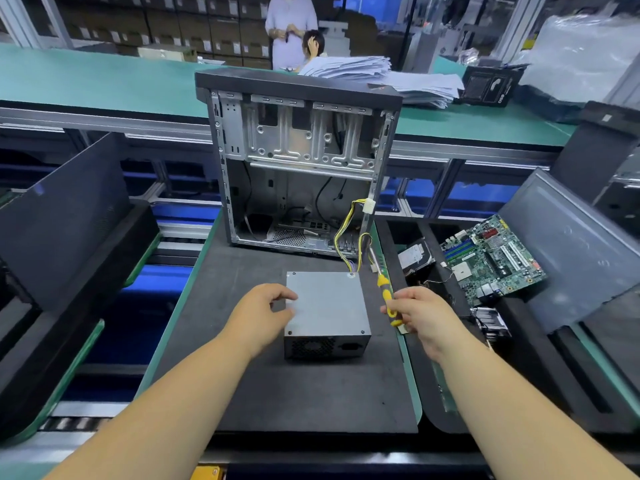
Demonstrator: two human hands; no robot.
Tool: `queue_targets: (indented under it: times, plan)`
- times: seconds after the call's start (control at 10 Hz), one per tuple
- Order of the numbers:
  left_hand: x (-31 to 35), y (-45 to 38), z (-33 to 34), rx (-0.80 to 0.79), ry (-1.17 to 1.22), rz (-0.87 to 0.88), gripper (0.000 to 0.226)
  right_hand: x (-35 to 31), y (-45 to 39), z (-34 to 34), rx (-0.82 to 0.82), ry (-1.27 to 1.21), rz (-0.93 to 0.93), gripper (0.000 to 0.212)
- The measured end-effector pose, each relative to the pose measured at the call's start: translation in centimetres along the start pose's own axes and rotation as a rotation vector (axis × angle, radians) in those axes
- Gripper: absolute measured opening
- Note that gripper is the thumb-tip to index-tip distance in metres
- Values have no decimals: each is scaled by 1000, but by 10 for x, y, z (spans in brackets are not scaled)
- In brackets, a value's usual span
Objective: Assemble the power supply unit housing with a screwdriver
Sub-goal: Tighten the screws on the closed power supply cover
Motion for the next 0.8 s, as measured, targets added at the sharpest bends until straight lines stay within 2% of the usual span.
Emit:
queue_targets:
  times: [0.1,0.2,0.3,0.4,0.7,0.8]
  plan:
    - [8,2,1,57,70,-16,25,25,-7,-13,106,139,21,18]
    - [17,4,4,83,101,-3,26,49,-12,-25,148,437,50,15]
    - [26,7,8,97,117,-5,26,68,-15,-34,137,707,75,15]
    - [35,12,13,111,127,-20,26,82,-18,-36,120,840,74,14]
    - [55,31,18,158,147,-49,23,88,-20,-32,18,969,18,25]
    - [60,38,18,199,142,-47,25,90,-19,-35,3,968,-25,22]
Point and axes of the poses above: each hand's wrist, its own y-axis away from the middle knuckle, its own z-axis out of the palm, x = y × z, the point moved 1 cm from there along -y, towards the middle knuckle, and after that the axes turned 3 degrees about -y, right-handed, at the moved point
